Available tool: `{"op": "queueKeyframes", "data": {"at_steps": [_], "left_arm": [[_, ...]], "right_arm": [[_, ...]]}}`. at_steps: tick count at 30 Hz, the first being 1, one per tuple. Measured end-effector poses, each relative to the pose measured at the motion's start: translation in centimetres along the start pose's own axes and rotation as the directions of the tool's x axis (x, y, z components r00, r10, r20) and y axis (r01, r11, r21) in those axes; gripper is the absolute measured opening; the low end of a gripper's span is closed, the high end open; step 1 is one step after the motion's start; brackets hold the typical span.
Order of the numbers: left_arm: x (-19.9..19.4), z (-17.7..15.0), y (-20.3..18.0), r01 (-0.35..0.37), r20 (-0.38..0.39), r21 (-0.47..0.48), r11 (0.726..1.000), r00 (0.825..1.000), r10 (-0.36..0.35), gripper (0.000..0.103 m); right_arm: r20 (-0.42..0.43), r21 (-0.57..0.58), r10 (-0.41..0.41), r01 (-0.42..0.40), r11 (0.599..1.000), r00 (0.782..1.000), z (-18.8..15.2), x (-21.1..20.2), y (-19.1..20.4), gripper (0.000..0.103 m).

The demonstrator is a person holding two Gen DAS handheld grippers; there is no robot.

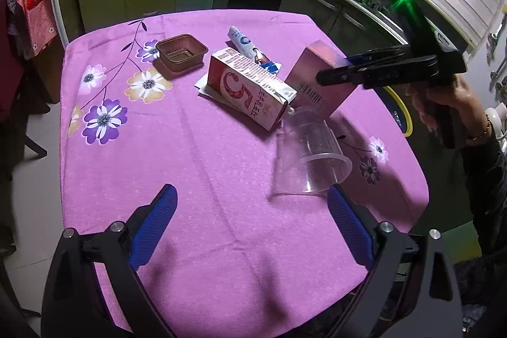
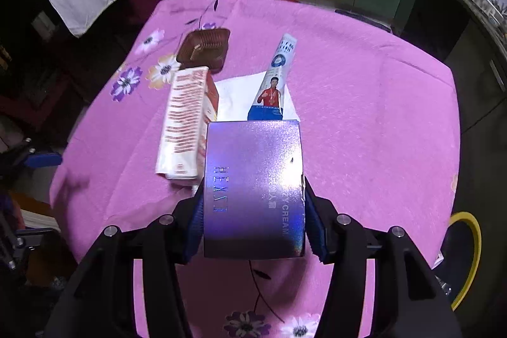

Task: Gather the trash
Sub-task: 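Carry the purple box over the bin and drop it in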

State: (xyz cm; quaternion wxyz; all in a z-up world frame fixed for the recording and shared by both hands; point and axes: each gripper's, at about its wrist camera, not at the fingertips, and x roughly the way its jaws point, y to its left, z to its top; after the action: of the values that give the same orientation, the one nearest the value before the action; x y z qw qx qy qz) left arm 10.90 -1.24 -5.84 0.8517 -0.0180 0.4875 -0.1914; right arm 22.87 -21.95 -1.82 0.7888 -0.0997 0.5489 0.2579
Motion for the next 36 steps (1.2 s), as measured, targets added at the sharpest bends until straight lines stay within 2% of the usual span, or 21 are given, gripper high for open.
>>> {"op": "queueKeyframes", "data": {"at_steps": [4, 7, 12, 16, 18, 20, 23, 25, 30, 36], "left_arm": [[0.0, 0.2, -0.5, -0.001, 0.0, 0.013, 1.0, 1.0, 0.001, 0.091], [0.0, 0.3, -1.0, 0.001, -0.004, 0.029, 1.0, 1.0, -0.001, 0.091], [0.2, 0.6, -1.7, 0.006, -0.007, 0.049, 0.999, 1.0, -0.006, 0.091], [0.6, 1.0, -2.3, 0.008, -0.011, 0.063, 0.998, 1.0, -0.008, 0.091], [0.9, 1.2, -2.8, 0.008, -0.018, 0.071, 0.997, 1.0, -0.007, 0.091], [1.1, 1.3, -3.1, 0.004, -0.023, 0.079, 0.997, 1.0, -0.002, 0.092], [1.0, 1.4, -3.8, -0.006, -0.025, 0.092, 0.996, 1.0, 0.008, 0.092], [0.8, 1.4, -4.0, -0.017, -0.025, 0.102, 0.995, 0.999, 0.019, 0.092], [0.5, 1.5, -4.2, -0.037, -0.032, 0.106, 0.994, 0.999, 0.041, 0.092], [1.2, 1.7, -5.0, -0.022, -0.048, 0.123, 0.992, 0.998, 0.028, 0.093]], "right_arm": [[0.036, 0.016, 0.009, -0.01, 1.0, 0.999, -0.8, -2.4, -0.5, 0.054], [0.071, 0.051, -0.02, 0.016, 0.999, 0.997, -2.0, -4.8, -2.2, 0.054], [0.122, 0.218, -0.139, 0.11, 0.97, 0.983, -5.5, -10.0, -9.3, 0.054], [0.108, 0.392, -0.255, 0.195, 0.899, 0.961, -9.4, -12.7, -16.6, 0.054], [0.081, 0.489, -0.3, 0.224, 0.843, 0.951, -11.7, -12.9, -21.0, 0.054], [0.052, 0.562, -0.308, 0.227, 0.796, 0.95, -13.4, -12.0, -24.8, 0.054], [0.007, 0.623, -0.312, 0.24, 0.745, 0.95, -15.1, -9.9, -28.8, 0.054], [-0.012, 0.665, -0.286, 0.221, 0.713, 0.958, -15.9, -8.0, -31.5, 0.054], [-0.04, 0.705, -0.254, 0.208, 0.678, 0.966, -16.8, -5.5, -34.2, 0.056], [0.063, 0.706, -0.261, 0.142, 0.694, 0.963, -18.4, -9.0, -32.3, 0.06]]}}
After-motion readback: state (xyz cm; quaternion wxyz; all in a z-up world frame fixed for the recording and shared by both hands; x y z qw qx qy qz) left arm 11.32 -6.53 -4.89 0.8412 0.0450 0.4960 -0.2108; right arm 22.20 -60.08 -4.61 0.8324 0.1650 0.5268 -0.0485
